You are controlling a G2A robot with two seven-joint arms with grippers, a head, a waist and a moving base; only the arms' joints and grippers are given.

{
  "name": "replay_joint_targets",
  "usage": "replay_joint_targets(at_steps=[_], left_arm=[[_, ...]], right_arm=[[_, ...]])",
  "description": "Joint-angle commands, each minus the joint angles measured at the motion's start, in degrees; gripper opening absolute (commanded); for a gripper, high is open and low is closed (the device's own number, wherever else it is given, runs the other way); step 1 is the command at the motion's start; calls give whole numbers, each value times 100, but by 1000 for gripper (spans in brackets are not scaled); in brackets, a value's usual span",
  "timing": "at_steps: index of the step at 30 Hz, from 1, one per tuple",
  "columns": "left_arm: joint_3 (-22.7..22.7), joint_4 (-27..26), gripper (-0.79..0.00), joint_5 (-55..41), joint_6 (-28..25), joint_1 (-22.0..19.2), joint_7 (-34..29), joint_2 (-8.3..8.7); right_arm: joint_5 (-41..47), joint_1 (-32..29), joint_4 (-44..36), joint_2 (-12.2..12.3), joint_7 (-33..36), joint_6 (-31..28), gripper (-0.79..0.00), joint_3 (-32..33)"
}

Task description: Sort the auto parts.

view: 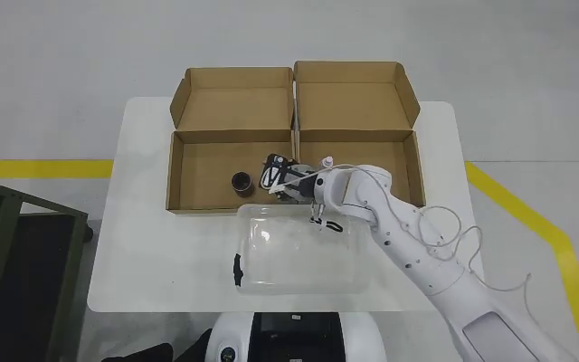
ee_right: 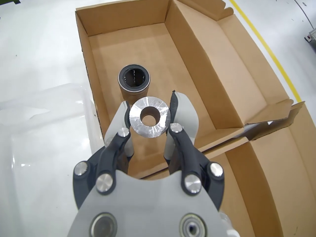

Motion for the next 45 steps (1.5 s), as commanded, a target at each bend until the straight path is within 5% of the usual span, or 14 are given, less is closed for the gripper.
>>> replay_joint_targets(at_steps=[1,11,29,45], left_arm=[[0,0,0,0,0,0,0,0],[0,0,0,0,0,0,0,0],[0,0,0,0,0,0,0,0],[0,0,0,0,0,0,0,0]], right_arm=[[-8,46,85,-30,18,22,-785,-57],[24,264,479,-176,147,100,-785,-267],[132,603,1128,-435,300,-12,-471,-579],[87,637,851,-422,192,-46,-394,-215]])
